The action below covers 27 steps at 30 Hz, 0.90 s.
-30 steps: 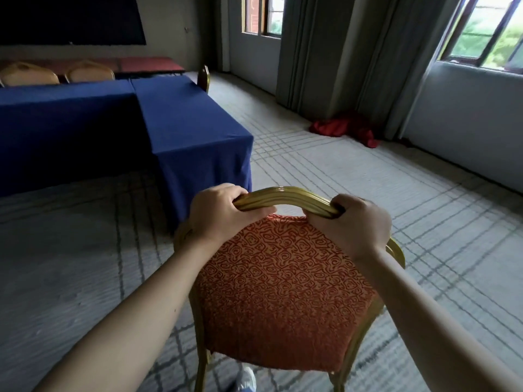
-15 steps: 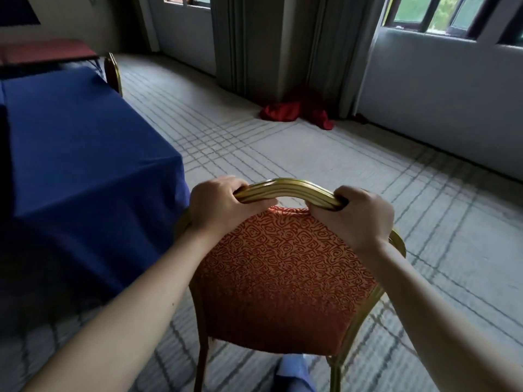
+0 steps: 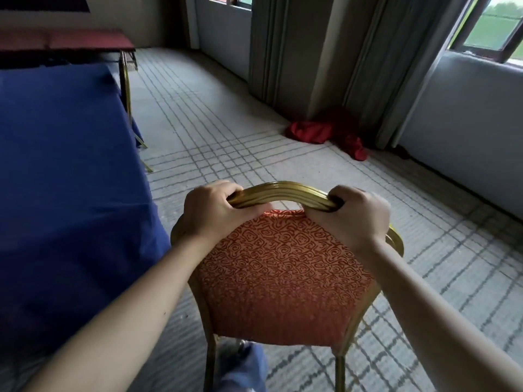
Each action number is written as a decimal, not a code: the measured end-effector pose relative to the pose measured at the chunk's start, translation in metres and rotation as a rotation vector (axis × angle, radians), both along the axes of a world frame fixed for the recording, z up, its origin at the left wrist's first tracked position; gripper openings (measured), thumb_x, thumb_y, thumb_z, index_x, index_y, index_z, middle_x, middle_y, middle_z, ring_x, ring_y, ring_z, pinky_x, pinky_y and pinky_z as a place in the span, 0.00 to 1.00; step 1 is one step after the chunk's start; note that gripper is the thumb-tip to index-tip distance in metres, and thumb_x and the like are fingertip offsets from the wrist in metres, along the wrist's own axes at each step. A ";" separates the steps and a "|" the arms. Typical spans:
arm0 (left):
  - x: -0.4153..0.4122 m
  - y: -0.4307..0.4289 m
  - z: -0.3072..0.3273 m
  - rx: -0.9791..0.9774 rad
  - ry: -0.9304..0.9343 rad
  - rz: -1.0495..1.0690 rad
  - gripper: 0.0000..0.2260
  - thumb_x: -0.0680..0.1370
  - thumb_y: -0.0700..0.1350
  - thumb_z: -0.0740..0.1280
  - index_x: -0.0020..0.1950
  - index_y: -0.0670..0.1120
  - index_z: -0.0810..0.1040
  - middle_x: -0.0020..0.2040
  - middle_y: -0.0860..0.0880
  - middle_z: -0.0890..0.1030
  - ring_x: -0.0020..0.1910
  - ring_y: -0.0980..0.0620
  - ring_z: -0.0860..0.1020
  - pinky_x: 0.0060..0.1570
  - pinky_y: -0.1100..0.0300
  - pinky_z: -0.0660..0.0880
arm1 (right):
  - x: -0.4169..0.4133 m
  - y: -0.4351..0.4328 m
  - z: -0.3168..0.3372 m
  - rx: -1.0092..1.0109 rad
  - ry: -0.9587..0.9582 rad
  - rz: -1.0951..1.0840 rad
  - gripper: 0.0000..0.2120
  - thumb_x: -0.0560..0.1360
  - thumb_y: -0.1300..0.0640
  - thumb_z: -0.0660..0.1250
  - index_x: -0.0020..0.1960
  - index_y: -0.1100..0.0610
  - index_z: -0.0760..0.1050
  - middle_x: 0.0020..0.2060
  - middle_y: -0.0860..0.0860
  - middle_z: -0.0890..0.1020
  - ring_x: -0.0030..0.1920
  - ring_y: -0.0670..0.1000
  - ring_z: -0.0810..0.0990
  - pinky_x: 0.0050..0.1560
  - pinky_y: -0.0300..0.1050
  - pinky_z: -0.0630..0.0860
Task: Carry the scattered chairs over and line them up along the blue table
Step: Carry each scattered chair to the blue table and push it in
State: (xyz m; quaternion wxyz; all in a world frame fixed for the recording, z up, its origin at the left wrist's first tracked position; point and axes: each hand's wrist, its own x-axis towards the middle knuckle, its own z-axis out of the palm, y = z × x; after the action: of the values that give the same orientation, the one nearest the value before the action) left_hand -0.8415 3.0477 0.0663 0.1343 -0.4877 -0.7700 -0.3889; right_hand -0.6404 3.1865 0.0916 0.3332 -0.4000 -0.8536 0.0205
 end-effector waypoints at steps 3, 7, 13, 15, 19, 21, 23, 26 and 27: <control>-0.050 0.081 -0.005 -0.003 -0.005 0.028 0.25 0.64 0.73 0.68 0.32 0.51 0.78 0.28 0.55 0.75 0.30 0.59 0.73 0.29 0.60 0.66 | -0.052 0.083 -0.003 0.004 -0.012 -0.011 0.20 0.61 0.35 0.73 0.32 0.51 0.77 0.24 0.43 0.72 0.27 0.48 0.73 0.28 0.34 0.60; -0.108 0.169 -0.001 -0.017 0.016 0.025 0.26 0.64 0.74 0.66 0.32 0.50 0.78 0.28 0.56 0.75 0.30 0.58 0.72 0.29 0.58 0.68 | -0.108 0.171 -0.003 -0.026 -0.013 0.007 0.19 0.61 0.35 0.73 0.31 0.51 0.76 0.22 0.42 0.70 0.26 0.46 0.71 0.29 0.32 0.58; -0.190 0.287 0.015 0.015 0.063 0.056 0.27 0.63 0.74 0.68 0.32 0.49 0.78 0.29 0.54 0.76 0.30 0.57 0.74 0.29 0.56 0.70 | -0.195 0.297 0.001 -0.036 0.063 0.044 0.20 0.60 0.33 0.70 0.31 0.51 0.76 0.23 0.44 0.74 0.26 0.47 0.73 0.29 0.38 0.62; -0.219 0.322 0.016 0.026 0.079 0.096 0.26 0.63 0.73 0.69 0.31 0.49 0.78 0.29 0.54 0.76 0.30 0.58 0.73 0.29 0.56 0.69 | -0.230 0.339 0.001 -0.043 0.061 0.075 0.20 0.60 0.34 0.72 0.31 0.51 0.77 0.24 0.44 0.75 0.28 0.47 0.75 0.31 0.39 0.65; -0.276 0.382 0.013 0.022 0.073 0.226 0.27 0.63 0.73 0.69 0.31 0.49 0.78 0.28 0.54 0.75 0.30 0.57 0.73 0.29 0.58 0.67 | -0.307 0.420 0.001 -0.053 0.039 0.183 0.19 0.59 0.33 0.72 0.34 0.50 0.79 0.26 0.44 0.78 0.31 0.46 0.77 0.34 0.41 0.73; -0.303 0.405 0.011 0.026 0.057 0.274 0.25 0.63 0.73 0.69 0.31 0.49 0.79 0.29 0.56 0.75 0.30 0.58 0.73 0.28 0.60 0.65 | -0.346 0.454 0.001 -0.073 0.023 0.260 0.21 0.59 0.32 0.70 0.36 0.49 0.80 0.28 0.44 0.79 0.32 0.47 0.78 0.36 0.43 0.76; -0.329 0.423 0.009 0.031 0.044 0.347 0.25 0.64 0.72 0.70 0.32 0.50 0.79 0.29 0.56 0.76 0.29 0.59 0.73 0.28 0.63 0.65 | -0.388 0.486 0.003 -0.078 0.015 0.349 0.23 0.58 0.30 0.68 0.36 0.50 0.80 0.27 0.44 0.79 0.32 0.47 0.78 0.35 0.44 0.77; -0.365 0.440 0.007 0.044 0.007 0.489 0.25 0.63 0.73 0.69 0.32 0.50 0.79 0.28 0.57 0.75 0.29 0.59 0.71 0.28 0.66 0.63 | -0.451 0.519 0.007 -0.049 -0.024 0.463 0.22 0.58 0.31 0.69 0.33 0.51 0.77 0.25 0.46 0.77 0.30 0.48 0.78 0.32 0.42 0.73; -0.378 0.444 0.006 0.041 -0.002 0.534 0.25 0.62 0.73 0.69 0.31 0.50 0.78 0.28 0.56 0.75 0.29 0.59 0.72 0.28 0.64 0.64 | -0.473 0.526 0.008 -0.036 -0.039 0.496 0.21 0.58 0.33 0.71 0.33 0.52 0.77 0.24 0.46 0.76 0.30 0.48 0.77 0.32 0.41 0.71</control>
State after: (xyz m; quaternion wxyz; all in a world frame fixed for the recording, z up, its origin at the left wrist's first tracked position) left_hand -1.2194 3.4918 0.0719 0.2414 -0.2641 -0.8634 -0.3557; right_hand -1.1133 3.7130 0.0993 0.2945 -0.1843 -0.9314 0.1090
